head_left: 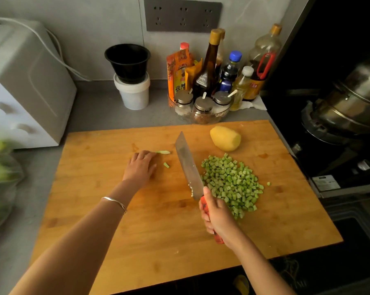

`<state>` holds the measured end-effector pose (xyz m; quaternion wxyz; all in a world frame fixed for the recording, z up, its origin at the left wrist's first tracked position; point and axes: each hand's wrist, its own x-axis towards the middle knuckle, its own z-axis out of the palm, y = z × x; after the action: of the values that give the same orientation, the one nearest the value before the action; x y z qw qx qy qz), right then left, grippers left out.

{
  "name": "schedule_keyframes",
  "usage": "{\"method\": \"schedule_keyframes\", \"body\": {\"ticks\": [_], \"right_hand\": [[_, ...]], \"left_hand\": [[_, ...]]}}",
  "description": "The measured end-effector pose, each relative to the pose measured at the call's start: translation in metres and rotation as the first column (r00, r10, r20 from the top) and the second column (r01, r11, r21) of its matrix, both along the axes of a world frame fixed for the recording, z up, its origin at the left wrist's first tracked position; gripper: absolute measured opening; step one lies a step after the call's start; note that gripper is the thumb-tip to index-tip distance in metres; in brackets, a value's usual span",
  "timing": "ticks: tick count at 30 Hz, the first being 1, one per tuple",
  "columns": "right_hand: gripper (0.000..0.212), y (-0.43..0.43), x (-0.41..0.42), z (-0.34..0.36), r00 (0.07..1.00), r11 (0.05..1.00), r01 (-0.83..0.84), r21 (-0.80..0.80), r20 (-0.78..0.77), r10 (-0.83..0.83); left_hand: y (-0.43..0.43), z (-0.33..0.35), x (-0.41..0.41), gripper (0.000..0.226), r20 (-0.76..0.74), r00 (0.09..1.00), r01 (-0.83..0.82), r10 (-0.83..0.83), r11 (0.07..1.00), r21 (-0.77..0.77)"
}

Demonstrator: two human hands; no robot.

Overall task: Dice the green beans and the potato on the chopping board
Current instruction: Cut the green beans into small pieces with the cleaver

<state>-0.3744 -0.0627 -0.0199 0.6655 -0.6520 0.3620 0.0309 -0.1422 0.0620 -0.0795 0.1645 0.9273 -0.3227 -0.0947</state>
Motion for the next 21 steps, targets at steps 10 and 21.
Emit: {"method": "schedule_keyframes", "body": {"ticks": [10, 21], "right_hand": [[0.053, -0.012, -0.006, -0.007, 0.992, 0.991, 0.076, -0.109, -0.092, -0.086], [0.051, -0.034, -0.013, 0.021, 0.984, 0.981, 0.173, -0.091, 0.057, -0.168]], "left_hand": [[0.017, 0.003, -0.034, 0.028, -0.069, 0.985, -0.168, 0.158, 0.969, -0.182], [-0.056, 0.02, -0.096, 0.022, -0.188, 0.981, 0.011, -0.055, 0.975, -0.224]]}}
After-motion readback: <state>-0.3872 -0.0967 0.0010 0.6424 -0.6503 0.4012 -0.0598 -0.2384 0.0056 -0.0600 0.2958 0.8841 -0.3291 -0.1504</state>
